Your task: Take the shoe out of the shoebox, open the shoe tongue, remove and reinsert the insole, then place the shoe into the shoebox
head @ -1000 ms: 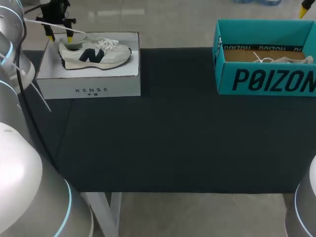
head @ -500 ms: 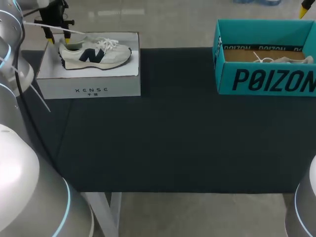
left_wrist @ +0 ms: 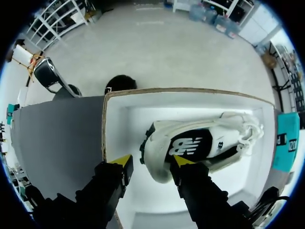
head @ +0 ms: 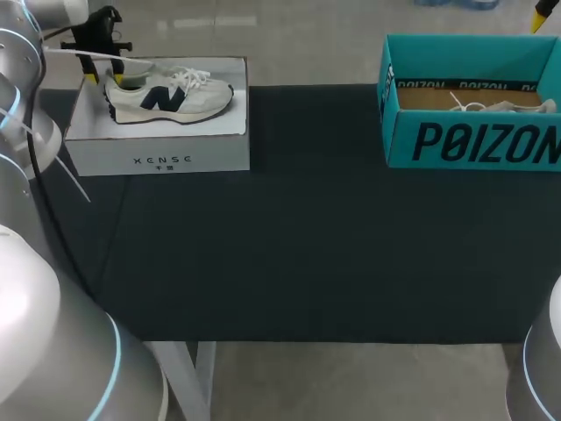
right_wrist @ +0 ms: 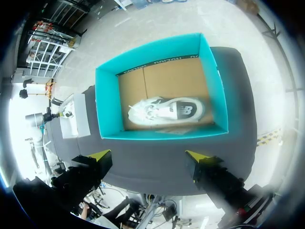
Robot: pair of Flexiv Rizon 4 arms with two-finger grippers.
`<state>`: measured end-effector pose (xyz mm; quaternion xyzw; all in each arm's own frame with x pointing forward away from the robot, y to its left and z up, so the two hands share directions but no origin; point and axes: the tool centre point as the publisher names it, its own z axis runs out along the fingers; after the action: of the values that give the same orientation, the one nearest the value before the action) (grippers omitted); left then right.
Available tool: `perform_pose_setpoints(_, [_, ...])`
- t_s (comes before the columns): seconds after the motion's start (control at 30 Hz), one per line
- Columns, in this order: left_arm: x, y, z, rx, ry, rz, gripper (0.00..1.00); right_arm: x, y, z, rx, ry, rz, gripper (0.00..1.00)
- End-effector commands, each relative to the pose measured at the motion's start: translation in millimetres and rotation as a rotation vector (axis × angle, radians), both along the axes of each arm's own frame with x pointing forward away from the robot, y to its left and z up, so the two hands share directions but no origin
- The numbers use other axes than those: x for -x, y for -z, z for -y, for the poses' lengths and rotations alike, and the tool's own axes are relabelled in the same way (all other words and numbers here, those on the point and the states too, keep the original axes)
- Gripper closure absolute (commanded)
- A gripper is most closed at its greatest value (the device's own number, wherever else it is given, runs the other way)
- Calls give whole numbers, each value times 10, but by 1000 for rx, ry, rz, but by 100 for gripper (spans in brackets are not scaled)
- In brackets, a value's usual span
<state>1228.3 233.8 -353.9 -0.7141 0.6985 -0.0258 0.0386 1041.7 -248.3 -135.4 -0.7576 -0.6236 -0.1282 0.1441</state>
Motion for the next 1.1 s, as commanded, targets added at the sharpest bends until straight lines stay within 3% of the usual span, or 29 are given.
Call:
perform_pose_setpoints(0.03, [-86, 99, -21, -6, 7, -355, 47, 10, -3, -2, 1, 1, 1, 0])
perform_pose_setpoints(0.6, [-73, 408, -16, -5, 9, -375, 52, 10, -3, -2, 1, 1, 1, 0])
perform_pose_setpoints(0.9, [-117, 489, -30, -9, 11, -399, 66, 10, -3, -2, 1, 1, 1, 0])
perform_pose_setpoints(1.0, [-108, 472, -19, -3, 25, -405, 81, 10, -3, -2, 1, 1, 1, 0])
perform_pose_setpoints(1.03, [-92, 453, -7, -3, 35, -405, 99, 10, -3, -2, 1, 1, 1, 0])
perform_pose_setpoints(1.1, [-58, 420, 9, 5, 47, -404, 100, 10, -3, -2, 1, 1, 1, 0])
